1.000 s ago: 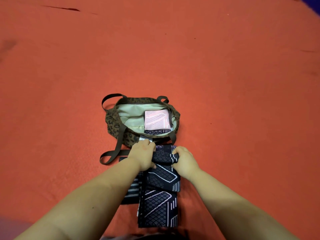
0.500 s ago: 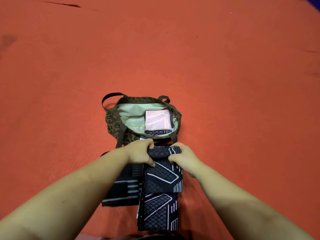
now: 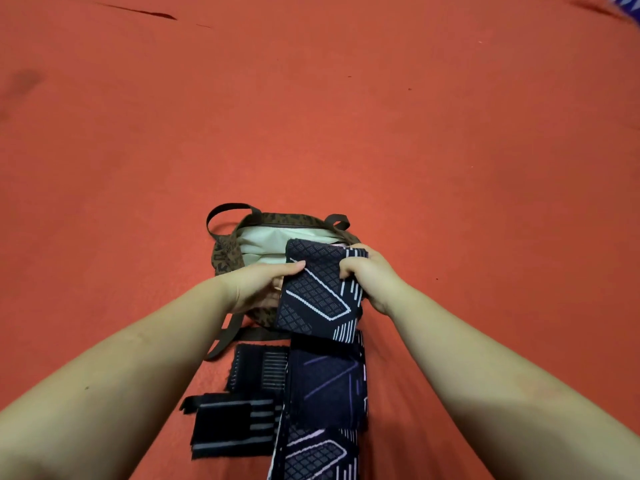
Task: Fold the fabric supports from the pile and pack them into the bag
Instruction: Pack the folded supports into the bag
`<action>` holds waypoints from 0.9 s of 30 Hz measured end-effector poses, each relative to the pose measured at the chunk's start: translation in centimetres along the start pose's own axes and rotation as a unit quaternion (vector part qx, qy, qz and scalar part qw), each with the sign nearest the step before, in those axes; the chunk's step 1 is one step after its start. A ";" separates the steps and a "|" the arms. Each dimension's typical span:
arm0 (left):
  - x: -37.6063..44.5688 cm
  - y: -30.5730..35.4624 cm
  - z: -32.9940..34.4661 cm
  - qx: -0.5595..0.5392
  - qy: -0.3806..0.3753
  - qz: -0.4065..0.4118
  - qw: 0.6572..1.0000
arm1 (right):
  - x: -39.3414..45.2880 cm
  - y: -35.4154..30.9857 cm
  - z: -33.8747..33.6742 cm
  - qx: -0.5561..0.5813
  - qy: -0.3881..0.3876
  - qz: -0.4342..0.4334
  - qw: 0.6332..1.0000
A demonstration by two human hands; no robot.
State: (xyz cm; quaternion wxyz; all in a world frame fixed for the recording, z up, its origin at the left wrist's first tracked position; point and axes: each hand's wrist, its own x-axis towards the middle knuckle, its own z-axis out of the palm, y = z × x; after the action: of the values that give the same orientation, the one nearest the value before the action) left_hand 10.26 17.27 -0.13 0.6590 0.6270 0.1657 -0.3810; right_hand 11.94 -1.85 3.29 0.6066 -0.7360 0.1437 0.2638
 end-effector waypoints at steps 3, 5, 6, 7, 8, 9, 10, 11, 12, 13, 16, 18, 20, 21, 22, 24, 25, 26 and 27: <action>2.2 1.1 -0.7 0.008 0.087 0.060 0.994 | 2.5 -1.7 -0.2 -0.073 0.027 -0.057 0.995; 3.7 1.7 -1.1 0.007 0.127 0.078 0.989 | 4.5 -2.3 -0.2 -0.137 0.042 -0.094 0.985; 4.5 1.9 -1.3 0.001 0.142 0.082 0.986 | 5.6 -2.4 -0.2 -0.170 0.046 -0.105 0.979; 5.4 2.0 -1.5 -0.007 0.154 0.083 0.985 | 6.7 -2.4 -0.1 -0.201 0.047 -0.110 0.972; 6.2 2.0 -1.6 -0.015 0.165 0.080 0.983 | 7.8 -2.3 -0.1 -0.229 0.047 -0.111 0.966; 7.1 1.8 -1.7 -0.019 0.172 0.073 0.982 | 8.8 -2.0 -0.1 -0.253 0.044 -0.108 0.960; 7.9 1.6 -1.7 -0.020 0.177 0.061 0.982 | 9.7 -1.6 -0.1 -0.277 0.039 -0.103 0.955; 8.7 1.2 -1.8 -0.018 0.182 0.046 0.982 | 10.6 -1.1 -0.1 -0.302 0.030 -0.094 0.948; 9.5 0.8 -1.7 -0.013 0.187 0.032 0.982 | 11.3 -0.4 -0.1 -0.328 0.022 -0.083 0.941; 10.3 0.2 -1.7 -0.004 0.195 0.019 0.981 | 12.0 0.3 -0.2 -0.356 0.020 -0.072 0.931; 12.2 -0.7 -1.2 0.013 0.209 0.000 0.978 | 13.5 1.9 -0.4 -0.434 0.038 -0.049 0.899; 12.9 -1.2 -0.7 0.072 0.211 0.000 0.975 | 13.9 2.4 -0.6 -0.490 0.052 -0.052 0.869; 13.4 -1.6 -0.3 0.149 0.213 0.012 0.966 | 14.0 2.8 -0.7 -0.531 0.080 -0.066 0.841; 13.5 -1.5 -0.1 0.178 0.215 0.015 0.960 | 14.0 3.0 -0.7 -0.541 0.100 -0.074 0.832; 13.6 -1.5 0.1 0.202 0.218 0.019 0.955 | 13.8 3.2 -0.7 -0.548 0.122 -0.082 0.823; 13.8 -1.6 0.3 0.239 0.224 0.020 0.945 | 13.5 3.8 -0.6 -0.551 0.153 -0.098 0.815; 13.8 -1.5 0.4 0.257 0.230 0.017 0.938 | 13.4 4.1 -0.5 -0.555 0.161 -0.107 0.809; 13.8 -1.5 0.5 0.278 0.239 0.019 0.930 | 13.2 4.4 -0.5 -0.565 0.169 -0.123 0.798; 13.7 -1.7 0.5 0.304 0.256 0.023 0.917 | 13.0 4.8 -0.6 -0.579 0.178 -0.149 0.782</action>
State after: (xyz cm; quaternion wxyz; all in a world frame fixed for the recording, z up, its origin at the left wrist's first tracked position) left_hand 17.92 12.90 -10.74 0.3801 0.8770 0.1898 -0.2242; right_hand 20.18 -2.09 -7.91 0.0617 -0.9949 -0.0418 0.0677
